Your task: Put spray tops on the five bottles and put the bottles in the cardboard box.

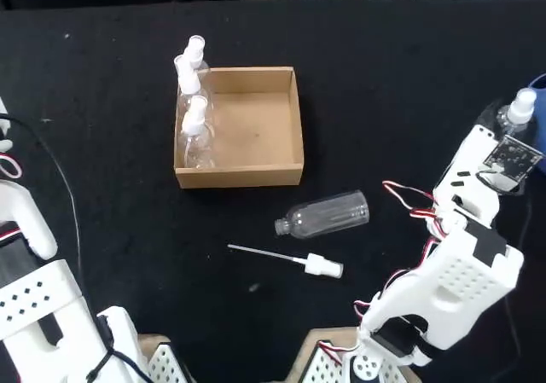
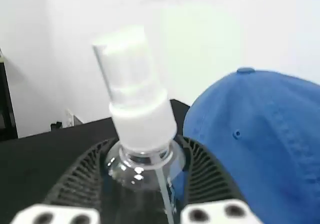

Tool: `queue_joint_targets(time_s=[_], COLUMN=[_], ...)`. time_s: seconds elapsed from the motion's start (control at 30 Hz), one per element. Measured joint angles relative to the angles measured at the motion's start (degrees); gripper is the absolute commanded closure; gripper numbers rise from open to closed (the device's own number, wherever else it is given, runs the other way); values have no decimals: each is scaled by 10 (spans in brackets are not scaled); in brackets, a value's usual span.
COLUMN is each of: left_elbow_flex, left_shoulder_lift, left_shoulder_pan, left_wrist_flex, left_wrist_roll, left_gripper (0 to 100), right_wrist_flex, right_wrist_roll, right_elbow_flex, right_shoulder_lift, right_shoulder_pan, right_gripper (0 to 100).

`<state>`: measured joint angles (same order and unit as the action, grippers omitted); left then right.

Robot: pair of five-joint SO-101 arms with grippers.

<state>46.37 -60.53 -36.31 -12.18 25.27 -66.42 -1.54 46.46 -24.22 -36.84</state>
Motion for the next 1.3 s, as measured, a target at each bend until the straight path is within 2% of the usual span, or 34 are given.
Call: queue_joint_targets(time_s=[0.1, 0.23, 0.47, 0.53, 0.7, 0.9, 1.1, 1.3], left_elbow_flex=[0, 0, 0, 0, 0, 0, 0, 0], left_shoulder_lift=[0, 0, 0, 0, 0, 0, 0, 0], left_shoulder_pan=[0, 0, 0, 0, 0, 0, 0, 0], left_wrist_flex=[0, 0, 0, 0, 0, 0, 0, 0], left_wrist_roll=[0, 0, 0, 0, 0, 0, 0, 0], left_gripper=[848, 848, 848, 848, 848, 848, 848, 848], right_wrist_flex=[10, 96, 341, 378, 385, 384, 384, 373], right_wrist_roll=[0, 0, 56, 62, 65, 70, 165, 178], right_elbow_flex=[11, 15, 15, 15, 15, 4, -48, -113], right_shoulder_lift=[27, 115, 302, 336, 355, 337, 246, 156], right_shoulder_pan=[0, 27, 168, 218, 337, 433, 445, 449], right_gripper=[987, 987, 987, 987, 988, 988, 987, 987])
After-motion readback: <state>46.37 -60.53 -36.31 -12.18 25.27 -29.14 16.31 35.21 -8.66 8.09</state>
